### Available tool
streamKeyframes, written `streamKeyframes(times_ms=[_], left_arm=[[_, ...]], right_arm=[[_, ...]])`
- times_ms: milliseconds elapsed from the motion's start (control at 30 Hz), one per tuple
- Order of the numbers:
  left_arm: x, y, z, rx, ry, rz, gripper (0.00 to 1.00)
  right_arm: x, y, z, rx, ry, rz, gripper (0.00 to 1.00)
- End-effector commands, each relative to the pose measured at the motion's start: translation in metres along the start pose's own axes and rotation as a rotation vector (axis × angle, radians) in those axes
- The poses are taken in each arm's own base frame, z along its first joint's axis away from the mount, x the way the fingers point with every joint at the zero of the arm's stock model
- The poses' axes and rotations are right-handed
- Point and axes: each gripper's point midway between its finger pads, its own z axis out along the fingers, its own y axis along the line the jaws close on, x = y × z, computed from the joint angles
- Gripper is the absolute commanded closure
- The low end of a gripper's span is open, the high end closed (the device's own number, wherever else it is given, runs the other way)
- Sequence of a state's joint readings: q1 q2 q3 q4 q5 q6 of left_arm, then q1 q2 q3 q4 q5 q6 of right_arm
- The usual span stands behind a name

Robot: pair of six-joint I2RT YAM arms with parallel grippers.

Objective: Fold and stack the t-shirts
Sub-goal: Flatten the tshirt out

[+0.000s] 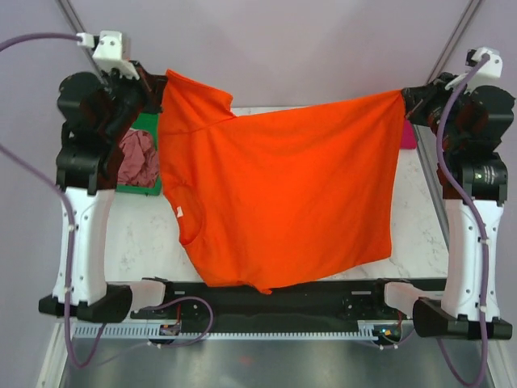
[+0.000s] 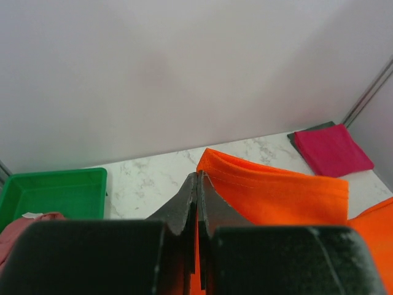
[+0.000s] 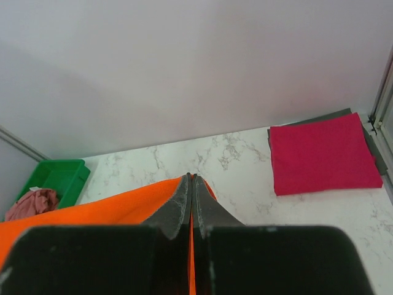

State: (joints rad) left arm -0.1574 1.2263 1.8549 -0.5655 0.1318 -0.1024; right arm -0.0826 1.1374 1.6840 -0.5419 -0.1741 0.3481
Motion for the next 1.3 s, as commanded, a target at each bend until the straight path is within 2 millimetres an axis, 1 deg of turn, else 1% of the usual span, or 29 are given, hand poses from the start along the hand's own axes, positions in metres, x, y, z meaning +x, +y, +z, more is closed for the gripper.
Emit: streamKeyframes(times_ms=[0, 33, 100, 167, 200, 233, 267, 300, 333, 367, 400, 433, 467, 500, 567, 600, 667, 700, 767, 833, 900, 967, 1033, 1067, 1133, 1167, 1200, 1233, 1267], left_arm=[[-0.045, 0.006, 0.013, -0.027, -0.116, 0.059, 0.98], [-0.057, 0.006, 0.014, -0.032, -0.143, 0.057, 0.98], [-0.068, 0.005, 0.008, -0.035, -0.171, 0.052, 0.98], [-0.078, -0.002, -0.006, -0.013, -0.200, 0.047, 0.98], [-0.081, -0.005, -0.014, -0.001, -0.214, 0.047, 0.98], [-0.076, -0.007, -0.017, 0.008, -0.205, 0.045, 0.98], [-0.083, -0.012, -0.035, 0.024, -0.234, 0.049, 0.98], [-0.084, -0.014, -0.044, 0.025, -0.241, 0.049, 0.98], [-0.075, -0.013, -0.046, 0.023, -0.227, 0.045, 0.98], [-0.075, -0.015, -0.057, 0.027, -0.238, 0.045, 0.98], [-0.082, -0.021, -0.082, 0.041, -0.274, 0.049, 0.98], [-0.068, -0.023, -0.088, 0.051, -0.254, 0.042, 0.98], [-0.064, -0.025, -0.098, 0.060, -0.257, 0.039, 0.98], [-0.059, -0.030, -0.123, 0.071, -0.280, 0.031, 0.98], [-0.054, -0.033, -0.142, 0.079, -0.300, 0.029, 0.98], [-0.059, -0.038, -0.167, 0.089, -0.344, 0.036, 0.98], [-0.057, -0.041, -0.183, 0.095, -0.365, 0.045, 0.98], [-0.061, -0.042, -0.200, 0.091, -0.402, 0.043, 0.98], [-0.067, -0.044, -0.214, 0.094, -0.432, 0.037, 0.98], [-0.074, -0.049, -0.224, 0.113, -0.458, 0.040, 0.98], [-0.079, -0.052, -0.226, 0.126, -0.467, 0.043, 0.98], [-0.085, -0.054, -0.219, 0.139, -0.462, 0.062, 0.98], [-0.088, -0.054, -0.210, 0.144, -0.452, 0.079, 0.98], [-0.083, -0.050, -0.190, 0.136, -0.412, 0.079, 0.98], [-0.071, -0.045, -0.165, 0.126, -0.355, 0.092, 0.98], [-0.063, -0.045, -0.153, 0.141, -0.325, 0.102, 0.98], [-0.046, -0.040, -0.127, 0.139, -0.260, 0.102, 0.98], [-0.037, -0.037, -0.113, 0.138, -0.230, 0.113, 0.98], [-0.026, -0.032, -0.098, 0.124, -0.196, 0.110, 0.98]], right_arm=[[-0.051, 0.012, -0.005, -0.011, -0.146, -0.024, 1.00], [-0.053, 0.013, -0.006, -0.016, -0.152, -0.025, 1.00], [-0.059, 0.017, -0.011, -0.028, -0.165, -0.030, 1.00], [-0.057, 0.022, -0.020, -0.043, -0.163, -0.030, 1.00], [-0.059, 0.027, -0.032, -0.060, -0.174, -0.037, 1.00], [-0.054, 0.028, -0.038, -0.069, -0.163, -0.035, 1.00], [-0.043, 0.026, -0.040, -0.067, -0.138, -0.027, 1.00], [-0.044, 0.031, -0.058, -0.078, -0.154, -0.026, 1.00], [-0.039, 0.032, -0.065, -0.083, -0.143, -0.017, 1.00], [-0.036, 0.036, -0.073, -0.104, -0.142, -0.017, 1.00], [-0.033, 0.041, -0.089, -0.124, -0.155, -0.020, 1.00], [-0.032, 0.047, -0.099, -0.155, -0.164, -0.026, 1.00], [-0.031, 0.053, -0.109, -0.186, -0.175, -0.028, 1.00], [-0.031, 0.060, -0.127, -0.213, -0.200, -0.022, 1.00], [-0.032, 0.065, -0.147, -0.229, -0.224, -0.022, 1.00], [-0.037, 0.069, -0.165, -0.234, -0.257, -0.024, 1.00], [-0.036, 0.071, -0.181, -0.231, -0.258, -0.024, 1.00], [-0.040, 0.074, -0.196, -0.229, -0.278, -0.028, 1.00], [-0.049, 0.075, -0.212, -0.213, -0.311, -0.040, 1.00], [-0.051, 0.068, -0.218, -0.171, -0.320, -0.037, 1.00], [-0.058, 0.064, -0.222, -0.136, -0.332, -0.047, 1.00], [-0.067, 0.056, -0.222, -0.087, -0.357, -0.051, 1.00], [-0.068, 0.047, -0.206, -0.047, -0.343, -0.051, 1.00], [-0.061, 0.037, -0.192, -0.010, -0.321, -0.038, 1.00], [-0.055, 0.035, -0.167, -0.018, -0.301, -0.020, 1.00], [-0.035, 0.027, -0.146, -0.011, -0.249, -0.011, 1.00], [-0.034, 0.027, -0.136, -0.026, -0.264, -0.011, 1.00], [-0.026, 0.024, -0.126, -0.028, -0.250, -0.012, 1.00], [-0.002, 0.013, -0.107, -0.008, -0.196, -0.008, 1.00]])
